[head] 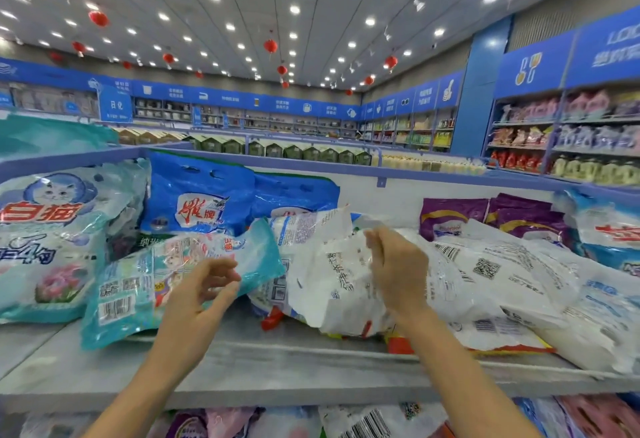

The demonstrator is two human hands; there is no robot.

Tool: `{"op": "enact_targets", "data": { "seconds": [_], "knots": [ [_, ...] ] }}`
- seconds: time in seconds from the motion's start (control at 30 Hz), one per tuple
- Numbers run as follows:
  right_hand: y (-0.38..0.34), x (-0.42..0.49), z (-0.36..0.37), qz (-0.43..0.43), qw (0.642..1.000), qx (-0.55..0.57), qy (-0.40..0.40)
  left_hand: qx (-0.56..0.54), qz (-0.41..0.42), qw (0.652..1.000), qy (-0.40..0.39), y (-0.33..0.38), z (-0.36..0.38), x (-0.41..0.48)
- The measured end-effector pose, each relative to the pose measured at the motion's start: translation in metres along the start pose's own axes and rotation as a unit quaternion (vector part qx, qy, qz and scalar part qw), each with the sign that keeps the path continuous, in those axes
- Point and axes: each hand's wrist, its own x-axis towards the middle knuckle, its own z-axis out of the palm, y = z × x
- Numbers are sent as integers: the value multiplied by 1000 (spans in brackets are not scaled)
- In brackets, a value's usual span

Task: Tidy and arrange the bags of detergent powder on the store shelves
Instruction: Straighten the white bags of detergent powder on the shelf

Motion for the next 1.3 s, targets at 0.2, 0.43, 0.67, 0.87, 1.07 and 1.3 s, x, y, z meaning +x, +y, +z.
{"op": "enact_targets", "data": {
  "seconds": [0.2,0.43,0.67,0.87,1.07,1.3],
  "knots": [
    [-4,22,-22,-180,965,37,-187,22,28,999,-13,1,13,8],
    [13,-51,-19,-337,899,-121,-251,16,31,999,-17,2,4,4],
    [20,-12,-10,-272,950,-22,-149,27,21,999,-13,-2,-1,0],
    [41,59,-23,7,994,87,-64,22,26,999,-6,5,8,9],
    [54,126,-60,355,845,399,16,-20,22,999,-15,32,37,31],
    [58,143,-65,447,780,435,-54,-95,-118,986,-73,51,116,91]
  ]
}}
